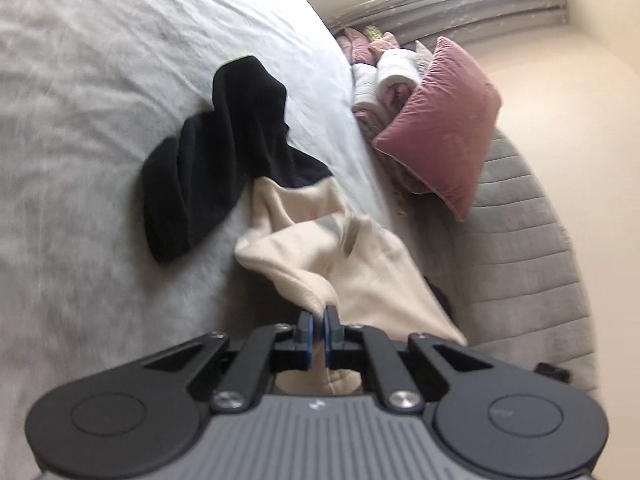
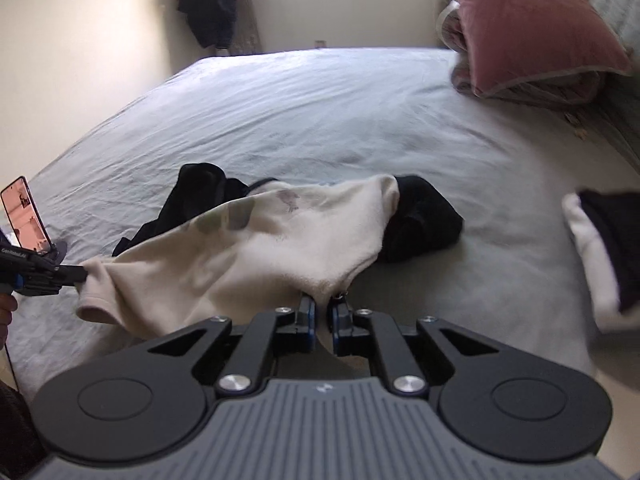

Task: Fold clothes
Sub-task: 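Pull the sweatshirt hem with both grippers to spread it flat, then release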

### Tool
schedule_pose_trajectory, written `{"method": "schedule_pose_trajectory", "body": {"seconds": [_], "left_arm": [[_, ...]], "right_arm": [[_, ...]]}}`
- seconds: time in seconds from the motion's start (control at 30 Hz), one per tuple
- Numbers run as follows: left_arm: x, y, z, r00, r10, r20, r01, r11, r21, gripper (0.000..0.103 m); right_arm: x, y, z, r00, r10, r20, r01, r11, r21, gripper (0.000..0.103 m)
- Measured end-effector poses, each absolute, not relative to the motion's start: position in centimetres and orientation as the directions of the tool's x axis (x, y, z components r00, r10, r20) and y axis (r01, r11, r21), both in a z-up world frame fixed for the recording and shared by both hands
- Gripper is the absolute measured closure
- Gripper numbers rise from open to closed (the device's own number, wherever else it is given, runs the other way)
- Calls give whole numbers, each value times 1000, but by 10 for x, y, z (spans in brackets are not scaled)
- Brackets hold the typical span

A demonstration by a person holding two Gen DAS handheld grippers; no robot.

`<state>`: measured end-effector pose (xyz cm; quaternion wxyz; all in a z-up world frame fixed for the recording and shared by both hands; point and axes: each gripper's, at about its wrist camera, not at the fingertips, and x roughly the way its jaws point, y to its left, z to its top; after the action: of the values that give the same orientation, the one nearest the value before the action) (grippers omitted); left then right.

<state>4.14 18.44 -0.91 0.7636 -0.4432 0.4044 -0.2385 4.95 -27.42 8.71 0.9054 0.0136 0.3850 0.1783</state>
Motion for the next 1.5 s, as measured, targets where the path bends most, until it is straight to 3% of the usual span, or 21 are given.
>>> {"method": "schedule_pose_trajectory", "body": {"seconds": [0.17, 0.23, 0.57, 0.7, 0.77, 0.83, 0.9, 0.97, 1.0, 1.1, 1.27, 1.37, 1.4, 1.43, 1.5], "left_arm": [[19, 196, -6, 527, -785, -324, 40, 404, -914, 99], [11, 199, -6, 508, -793, -336, 41, 412, -910, 99], [2, 193, -33, 400, -690, -604, -37, 646, -763, 98], [7, 191, -41, 392, -675, -626, -58, 661, -748, 96], [9, 191, -45, 387, -667, -636, -68, 668, -742, 94], [6, 193, -45, 383, -685, -620, -67, 648, -758, 83], [3, 196, -45, 376, -715, -589, -65, 614, -787, 60], [1, 199, -46, 365, -756, -544, -55, 566, -823, 55], [-1, 200, -48, 368, -771, -519, -59, 538, -841, 54], [-10, 200, -56, 365, -787, -497, -74, 508, -858, 54], [-26, 191, -60, 392, -748, -535, -83, 551, -831, 56], [-30, 184, -61, 425, -722, -546, -85, 569, -818, 60], [-30, 181, -62, 436, -714, -548, -84, 573, -815, 68], [-31, 179, -63, 445, -706, -550, -89, 577, -812, 71], [-32, 178, -65, 455, -693, -559, -101, 583, -806, 83]], "right_arm": [[27, -298, 96, 587, 363, -724, -213, 932, 294, 94], [20, -306, 97, 560, 377, -738, -177, 924, 338, 94], [17, -299, 51, 402, 335, -852, -113, 942, 317, 94], [27, -303, 19, 383, 304, -872, -55, 950, 306, 93], [30, -310, 7, 397, 310, -864, 1, 941, 338, 85], [26, -318, 4, 423, 332, -843, 50, 921, 387, 84], [17, -322, 6, 443, 356, -823, 63, 903, 424, 78], [7, -324, 8, 458, 351, -817, 60, 904, 422, 57], [3, -324, 9, 460, 349, -816, 54, 907, 418, 56], [-8, -325, 6, 461, 344, -818, 32, 915, 403, 56], [-18, -322, -5, 498, 323, -805, -8, 929, 369, 56], [-18, -319, -16, 527, 347, -776, -23, 918, 395, 56], [-17, -318, -20, 537, 362, -762, -26, 910, 414, 56], [-16, -317, -24, 546, 376, -749, -29, 901, 432, 58], [-17, -318, -25, 542, 401, -739, -27, 887, 461, 76]]}}
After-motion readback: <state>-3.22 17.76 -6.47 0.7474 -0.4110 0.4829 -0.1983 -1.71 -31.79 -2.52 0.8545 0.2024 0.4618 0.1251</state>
